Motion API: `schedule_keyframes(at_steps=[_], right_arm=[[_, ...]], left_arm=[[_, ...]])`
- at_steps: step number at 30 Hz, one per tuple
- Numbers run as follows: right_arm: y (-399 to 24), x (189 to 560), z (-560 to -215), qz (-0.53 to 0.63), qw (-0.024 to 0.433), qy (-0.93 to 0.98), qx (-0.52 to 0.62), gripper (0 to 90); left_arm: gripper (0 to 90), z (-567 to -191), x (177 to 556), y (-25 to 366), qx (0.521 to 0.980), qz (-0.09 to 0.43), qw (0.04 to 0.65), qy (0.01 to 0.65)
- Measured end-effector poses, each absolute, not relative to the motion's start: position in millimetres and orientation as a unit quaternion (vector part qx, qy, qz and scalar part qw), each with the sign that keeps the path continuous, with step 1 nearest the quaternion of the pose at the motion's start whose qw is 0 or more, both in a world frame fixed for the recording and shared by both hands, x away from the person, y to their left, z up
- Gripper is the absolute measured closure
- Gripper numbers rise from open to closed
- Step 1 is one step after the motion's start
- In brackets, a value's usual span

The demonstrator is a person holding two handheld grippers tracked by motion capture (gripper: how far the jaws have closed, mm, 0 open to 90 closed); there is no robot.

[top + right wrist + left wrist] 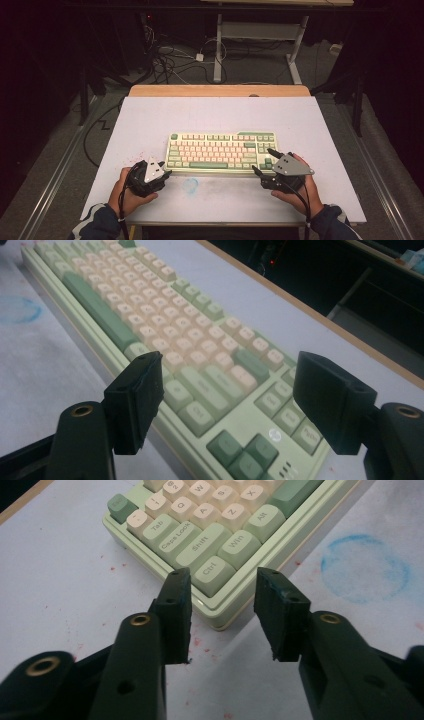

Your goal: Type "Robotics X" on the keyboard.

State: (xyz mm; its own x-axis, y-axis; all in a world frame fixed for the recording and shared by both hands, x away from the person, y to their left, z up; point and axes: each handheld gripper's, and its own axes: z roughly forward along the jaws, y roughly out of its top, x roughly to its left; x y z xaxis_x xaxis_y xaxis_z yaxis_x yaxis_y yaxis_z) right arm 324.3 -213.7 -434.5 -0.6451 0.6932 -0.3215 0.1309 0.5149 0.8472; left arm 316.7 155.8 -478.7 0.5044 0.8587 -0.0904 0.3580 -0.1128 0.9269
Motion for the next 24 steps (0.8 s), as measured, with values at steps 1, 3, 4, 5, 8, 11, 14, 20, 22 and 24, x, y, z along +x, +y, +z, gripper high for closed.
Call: schedule_keyframes(at_steps=[1,3,4,5,8,11,14,20,22,24], right_arm=[[-214.9,322.6,-436.0,0.417,0.337,0.805,0.256,29.2],[-217.5,318.3,-438.6,0.417,0.331,0.806,0.260,29.2],[-218.3,315.7,-440.0,0.414,0.330,0.807,0.261,29.3],[-218.9,313.2,-441.5,0.411,0.330,0.809,0.259,29.2],[-221.0,306.2,-445.0,0.405,0.325,0.815,0.257,29.2],[-222.8,300.2,-447.9,0.393,0.329,0.821,0.251,29.1],[-224.6,295.5,-449.6,0.383,0.330,0.826,0.248,29.0],[-225.8,295.9,-448.0,0.386,0.345,0.816,0.256,29.2],[-226.2,297.6,-447.5,0.388,0.348,0.813,0.259,29.1],[-227.0,298.5,-448.6,0.387,0.348,0.813,0.262,29.2]], left_arm=[[63.4,-479.6,317.4,155.5,0.710,0.250,0.497,0.432],[70.9,-480.0,317.6,154.5,0.714,0.248,0.491,0.433],[74.8,-479.5,317.7,154.3,0.715,0.248,0.488,0.434],[78.4,-478.4,317.7,154.4,0.716,0.245,0.488,0.434],[86.4,-474.3,318.3,153.9,0.713,0.229,0.496,0.440],[87.1,-471.3,318.4,149.5,0.721,0.226,0.496,0.428],[87.1,-465.8,321.9,141.8,0.725,0.217,0.501,0.420],[87.0,-458.8,335.8,125.4,0.733,0.199,0.503,0.411],[87.0,-456.0,340.2,119.6,0.736,0.195,0.503,0.409],[87.0,-453.5,344.9,112.1,0.740,0.192,0.502,0.404]])
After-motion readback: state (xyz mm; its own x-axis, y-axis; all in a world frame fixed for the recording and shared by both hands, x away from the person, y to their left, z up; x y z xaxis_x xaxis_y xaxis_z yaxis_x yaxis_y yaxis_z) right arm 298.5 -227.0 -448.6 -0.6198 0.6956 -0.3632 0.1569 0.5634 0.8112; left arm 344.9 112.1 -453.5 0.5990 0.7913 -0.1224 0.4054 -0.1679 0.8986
